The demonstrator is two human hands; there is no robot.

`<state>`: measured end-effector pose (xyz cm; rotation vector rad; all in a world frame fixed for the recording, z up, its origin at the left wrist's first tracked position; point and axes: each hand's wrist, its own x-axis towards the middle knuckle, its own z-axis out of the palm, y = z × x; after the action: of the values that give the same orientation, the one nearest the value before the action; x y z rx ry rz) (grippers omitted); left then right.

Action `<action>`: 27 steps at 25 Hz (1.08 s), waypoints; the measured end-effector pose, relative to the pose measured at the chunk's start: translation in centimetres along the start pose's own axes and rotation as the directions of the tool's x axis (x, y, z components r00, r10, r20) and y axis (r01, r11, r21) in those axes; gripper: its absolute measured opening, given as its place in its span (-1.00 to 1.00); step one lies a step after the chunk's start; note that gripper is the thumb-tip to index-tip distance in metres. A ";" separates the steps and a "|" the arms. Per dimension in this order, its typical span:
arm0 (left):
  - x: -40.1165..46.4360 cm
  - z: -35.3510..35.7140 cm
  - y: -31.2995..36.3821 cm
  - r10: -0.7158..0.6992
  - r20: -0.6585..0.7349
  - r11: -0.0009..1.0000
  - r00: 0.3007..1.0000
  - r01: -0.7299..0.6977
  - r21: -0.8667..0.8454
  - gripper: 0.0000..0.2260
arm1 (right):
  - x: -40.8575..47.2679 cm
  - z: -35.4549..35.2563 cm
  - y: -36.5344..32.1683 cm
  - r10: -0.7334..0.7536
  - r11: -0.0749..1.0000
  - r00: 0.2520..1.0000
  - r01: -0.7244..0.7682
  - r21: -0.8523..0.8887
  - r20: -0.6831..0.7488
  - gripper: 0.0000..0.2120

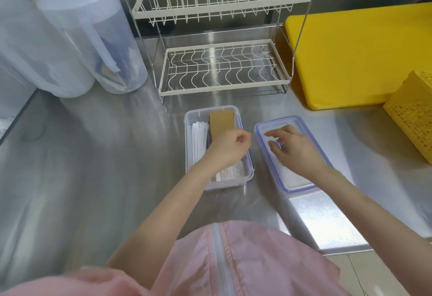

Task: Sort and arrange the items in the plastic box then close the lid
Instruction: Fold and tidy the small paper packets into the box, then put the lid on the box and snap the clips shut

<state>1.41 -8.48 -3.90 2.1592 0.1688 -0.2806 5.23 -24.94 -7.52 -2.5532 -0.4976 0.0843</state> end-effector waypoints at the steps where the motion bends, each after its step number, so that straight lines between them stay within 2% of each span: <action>1: 0.5 0.8 1.1 -0.059 0.064 0.985 0.996 0.068 -0.155 -0.80 | 0.2 -0.4 1.2 0.046 0.999 0.999 -0.046 0.005 -0.020 -0.71; 3: 1.2 2.6 2.9 -0.158 0.215 0.883 0.964 0.235 -0.407 -0.84 | 0.2 -0.8 3.5 0.142 0.990 0.989 -0.142 -0.013 -0.052 -0.69; 4: 1.5 3.6 3.5 -0.200 0.275 0.836 0.940 0.310 -0.453 -0.85 | 0.1 -0.9 4.5 0.189 0.981 0.980 -0.191 -0.036 -0.056 -0.66; 6: 2.0 5.5 4.1 -0.262 0.340 0.792 0.903 0.403 -0.459 -0.88 | -0.3 -0.8 6.3 0.285 0.956 0.957 -0.287 -0.059 -0.046 -0.58; 10: 2.9 8.2 3.2 -0.336 0.304 0.797 0.891 0.441 -0.413 -0.72 | -1.4 0.1 8.3 0.411 0.908 0.911 -0.411 -0.077 -0.021 -0.48; 13: 3.3 9.3 2.2 -0.417 0.271 0.802 0.868 0.491 -0.340 -0.52 | -2.1 1.0 8.6 0.458 0.887 0.889 -0.456 -0.068 0.011 -0.52; 15: 3.3 9.6 2.1 -0.423 0.281 0.789 0.862 0.502 -0.354 -0.51 | -2.3 1.2 8.5 0.467 0.883 0.884 -0.468 -0.044 -0.023 -0.59; 17: 3.1 9.5 2.2 -0.390 0.276 0.784 0.878 0.474 -0.400 -0.55 | -2.5 1.0 8.2 0.488 0.872 0.869 -0.489 0.008 -0.085 -0.65; 19: 2.7 8.8 2.9 -0.320 0.224 0.822 0.921 0.387 -0.417 -0.57 | -2.6 0.6 7.6 0.507 0.861 0.849 -0.506 0.049 -0.152 -0.63; 22: 2.2 6.8 3.8 -0.120 -0.002 0.970 0.993 0.117 -0.215 -0.53 | -2.5 0.1 5.5 0.469 0.881 0.841 -0.423 0.212 -0.270 -0.61; 24: 1.9 5.0 3.9 0.025 -0.132 0.996 0.991 -0.036 -0.082 -0.49 | -2.1 -0.4 3.5 0.444 0.880 0.836 -0.340 0.331 -0.321 -0.60; 27: 1.0 2.8 2.3 0.083 -0.270 0.996 0.959 -0.090 -0.014 -0.49 | -1.3 -0.6 0.6 0.385 0.889 0.862 -0.251 0.382 -0.329 -0.60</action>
<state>2.51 -12.12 -3.88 2.1652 0.2301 0.0671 4.35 -26.19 -7.39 -2.2142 0.1045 -0.2149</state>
